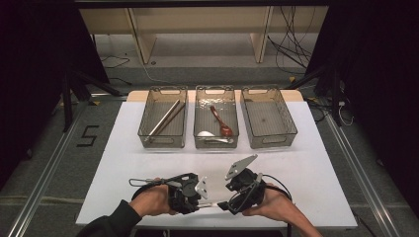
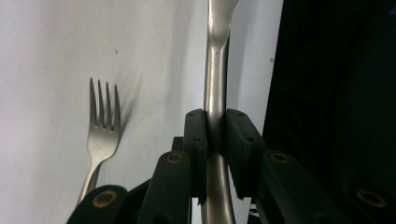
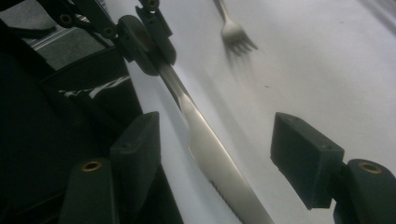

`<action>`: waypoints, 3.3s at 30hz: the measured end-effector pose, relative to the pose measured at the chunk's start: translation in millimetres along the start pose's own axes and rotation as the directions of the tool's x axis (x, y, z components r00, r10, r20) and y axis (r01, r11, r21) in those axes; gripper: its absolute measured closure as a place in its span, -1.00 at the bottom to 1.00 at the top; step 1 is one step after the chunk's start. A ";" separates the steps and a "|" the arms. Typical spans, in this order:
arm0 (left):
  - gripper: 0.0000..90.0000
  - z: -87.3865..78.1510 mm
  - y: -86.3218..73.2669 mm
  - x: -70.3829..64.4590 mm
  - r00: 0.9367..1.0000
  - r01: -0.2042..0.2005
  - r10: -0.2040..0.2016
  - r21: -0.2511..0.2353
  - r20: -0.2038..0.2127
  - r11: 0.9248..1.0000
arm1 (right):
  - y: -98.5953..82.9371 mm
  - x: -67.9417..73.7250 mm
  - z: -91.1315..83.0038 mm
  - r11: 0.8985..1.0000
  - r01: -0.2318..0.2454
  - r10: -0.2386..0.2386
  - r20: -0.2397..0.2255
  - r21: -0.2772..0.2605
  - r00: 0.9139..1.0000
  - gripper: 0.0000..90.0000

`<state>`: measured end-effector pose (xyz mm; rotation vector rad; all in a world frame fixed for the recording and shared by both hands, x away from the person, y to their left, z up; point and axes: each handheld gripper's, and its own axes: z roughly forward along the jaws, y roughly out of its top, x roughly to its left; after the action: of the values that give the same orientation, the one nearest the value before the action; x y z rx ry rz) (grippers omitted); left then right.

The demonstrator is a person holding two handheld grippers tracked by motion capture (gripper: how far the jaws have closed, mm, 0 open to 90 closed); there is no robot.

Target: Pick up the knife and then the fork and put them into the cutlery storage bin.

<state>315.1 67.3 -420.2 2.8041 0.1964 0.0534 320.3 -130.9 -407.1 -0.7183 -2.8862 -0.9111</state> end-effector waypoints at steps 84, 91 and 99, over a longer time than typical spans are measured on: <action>-0.46 -39.8 -64.3 37.0 0.929 0.297 -0.350 -0.318 -0.122 0.900 | -23.5 -73.3 -51.3 0.985 -0.170 0.173 0.100 -0.037 0.980 0.85; -0.51 -38.0 -83.4 43.2 0.897 0.365 -0.424 -0.330 -0.126 0.870 | -18.9 -103.2 -73.6 0.969 -0.231 0.245 0.186 -0.092 0.952 0.85; -0.55 -37.4 -94.9 45.7 0.869 0.408 -0.475 -0.343 -0.137 0.846 | 2.3 -144.5 -94.0 0.943 -0.299 0.329 0.279 -0.145 0.902 0.85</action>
<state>345.8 174.7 -415.1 2.3726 0.8164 0.2581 440.4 -241.6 -351.7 -1.3994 -2.8483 -0.9784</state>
